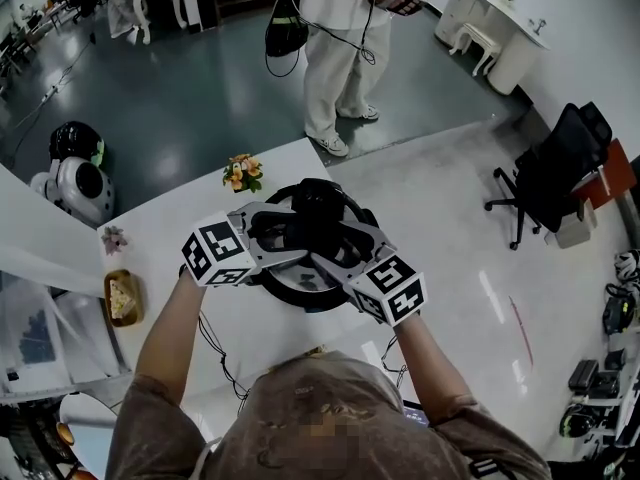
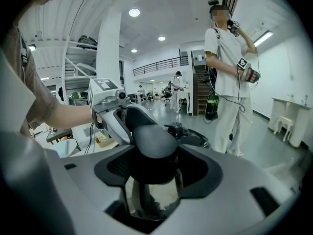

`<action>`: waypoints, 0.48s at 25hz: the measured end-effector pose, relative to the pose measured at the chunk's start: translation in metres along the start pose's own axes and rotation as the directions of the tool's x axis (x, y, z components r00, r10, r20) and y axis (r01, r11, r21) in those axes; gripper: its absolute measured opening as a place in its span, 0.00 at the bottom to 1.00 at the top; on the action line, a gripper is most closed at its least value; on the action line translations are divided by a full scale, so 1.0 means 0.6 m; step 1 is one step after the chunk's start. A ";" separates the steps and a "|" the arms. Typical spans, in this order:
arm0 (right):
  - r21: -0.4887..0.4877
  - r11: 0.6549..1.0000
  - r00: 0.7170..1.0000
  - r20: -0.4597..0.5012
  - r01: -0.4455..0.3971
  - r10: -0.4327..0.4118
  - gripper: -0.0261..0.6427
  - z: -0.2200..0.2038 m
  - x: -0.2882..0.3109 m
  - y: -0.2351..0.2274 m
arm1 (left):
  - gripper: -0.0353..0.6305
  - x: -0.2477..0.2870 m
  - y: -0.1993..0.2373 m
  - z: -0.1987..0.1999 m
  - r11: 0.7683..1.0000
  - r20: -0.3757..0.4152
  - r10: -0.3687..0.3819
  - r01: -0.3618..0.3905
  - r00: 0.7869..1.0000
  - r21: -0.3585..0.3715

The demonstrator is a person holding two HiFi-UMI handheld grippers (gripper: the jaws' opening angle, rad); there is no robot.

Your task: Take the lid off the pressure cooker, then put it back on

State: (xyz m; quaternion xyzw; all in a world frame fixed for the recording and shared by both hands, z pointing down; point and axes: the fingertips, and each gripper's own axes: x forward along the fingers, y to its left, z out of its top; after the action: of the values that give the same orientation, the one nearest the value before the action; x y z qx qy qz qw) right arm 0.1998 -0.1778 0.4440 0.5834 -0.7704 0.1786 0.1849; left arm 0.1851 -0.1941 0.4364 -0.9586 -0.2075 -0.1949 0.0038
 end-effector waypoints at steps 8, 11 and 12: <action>0.027 1.000 1.000 0.005 -0.002 0.001 0.45 -0.004 0.005 -0.005 | 0.45 0.005 0.006 -0.004 1.000 -0.007 -0.021 0.021 1.000 -0.006; 0.027 1.000 1.000 0.005 -0.012 0.012 0.45 -0.004 0.006 -0.006 | 0.45 0.005 0.006 -0.004 1.000 -0.009 -0.008 0.008 1.000 -0.004; 0.026 1.000 1.000 0.005 -0.016 0.016 0.45 -0.004 0.005 -0.006 | 0.45 0.005 0.006 -0.004 1.000 -0.010 -0.002 0.002 1.000 -0.004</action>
State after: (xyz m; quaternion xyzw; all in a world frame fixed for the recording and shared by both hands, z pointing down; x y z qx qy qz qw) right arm 0.2026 -0.1801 0.4478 0.5801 -0.7731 0.1886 0.1739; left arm 0.1879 -0.1964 0.4398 -0.9575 -0.2081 -0.1999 0.0027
